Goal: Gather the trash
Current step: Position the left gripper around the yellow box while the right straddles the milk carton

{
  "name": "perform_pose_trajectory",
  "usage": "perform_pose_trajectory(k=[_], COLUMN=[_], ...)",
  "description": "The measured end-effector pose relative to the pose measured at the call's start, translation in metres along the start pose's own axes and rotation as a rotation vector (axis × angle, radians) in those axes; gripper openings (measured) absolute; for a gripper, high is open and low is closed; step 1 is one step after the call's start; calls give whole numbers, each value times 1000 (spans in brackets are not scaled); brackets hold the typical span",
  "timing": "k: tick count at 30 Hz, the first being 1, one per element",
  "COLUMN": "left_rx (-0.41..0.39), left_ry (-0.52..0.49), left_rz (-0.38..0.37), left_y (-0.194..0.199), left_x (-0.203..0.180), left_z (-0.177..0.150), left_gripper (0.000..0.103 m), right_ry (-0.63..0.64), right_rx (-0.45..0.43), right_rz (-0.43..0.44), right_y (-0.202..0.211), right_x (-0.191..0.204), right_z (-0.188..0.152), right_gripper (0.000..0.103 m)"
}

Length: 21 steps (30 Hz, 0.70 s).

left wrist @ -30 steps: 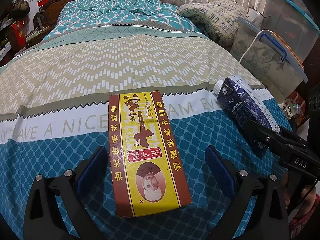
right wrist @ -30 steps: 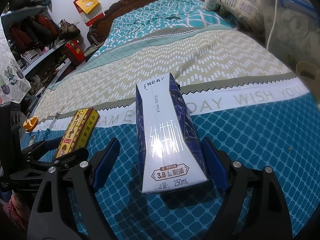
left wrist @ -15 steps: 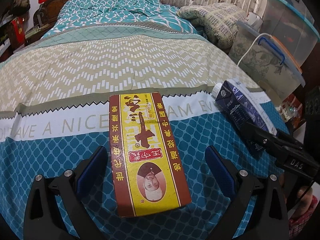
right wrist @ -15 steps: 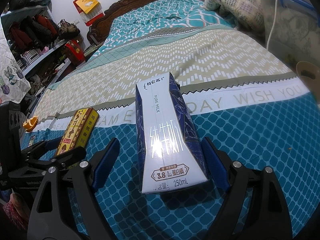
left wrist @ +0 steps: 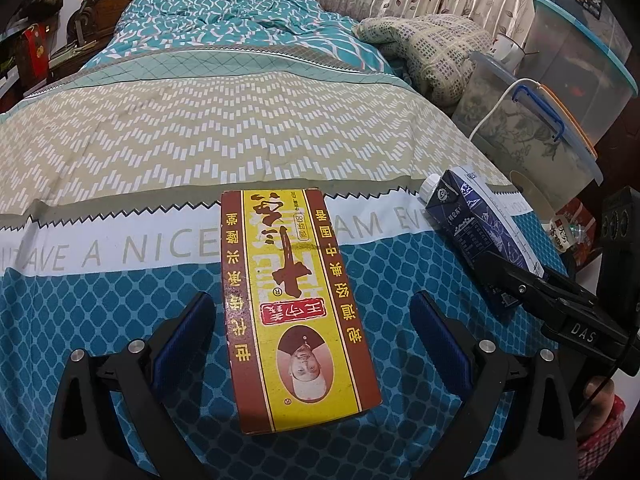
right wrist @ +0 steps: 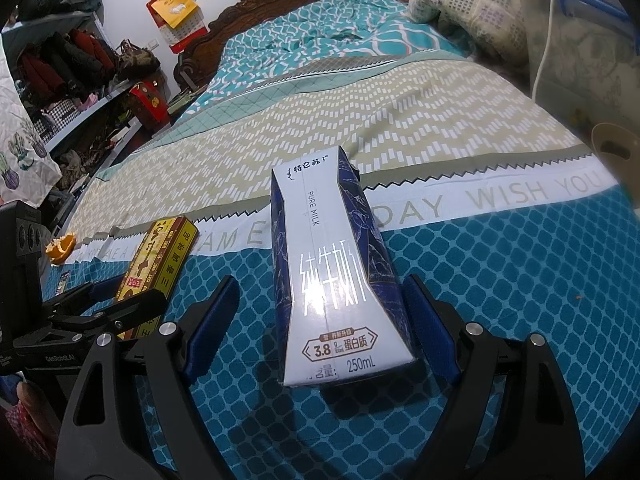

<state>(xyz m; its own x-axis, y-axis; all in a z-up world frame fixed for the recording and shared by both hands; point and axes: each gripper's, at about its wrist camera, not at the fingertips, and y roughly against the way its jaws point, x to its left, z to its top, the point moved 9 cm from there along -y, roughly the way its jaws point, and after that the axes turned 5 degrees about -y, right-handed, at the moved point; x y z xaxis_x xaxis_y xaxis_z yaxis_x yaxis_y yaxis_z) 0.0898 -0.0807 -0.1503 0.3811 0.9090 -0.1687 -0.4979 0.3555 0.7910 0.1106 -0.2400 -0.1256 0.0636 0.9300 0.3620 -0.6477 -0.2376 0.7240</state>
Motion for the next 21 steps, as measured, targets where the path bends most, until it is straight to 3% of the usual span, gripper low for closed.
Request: perform_pose_trajectory(k=[21], left_rx=[15], left_ry=[-42], left_rz=[47], left_y=[-4], left_x=[-2], left_z=[-2], left_gripper=[94], right_ry=[7], right_rx=[21], right_rz=[-8], right_y=[-5], right_x=[1], right_z=[0], right_gripper=[84])
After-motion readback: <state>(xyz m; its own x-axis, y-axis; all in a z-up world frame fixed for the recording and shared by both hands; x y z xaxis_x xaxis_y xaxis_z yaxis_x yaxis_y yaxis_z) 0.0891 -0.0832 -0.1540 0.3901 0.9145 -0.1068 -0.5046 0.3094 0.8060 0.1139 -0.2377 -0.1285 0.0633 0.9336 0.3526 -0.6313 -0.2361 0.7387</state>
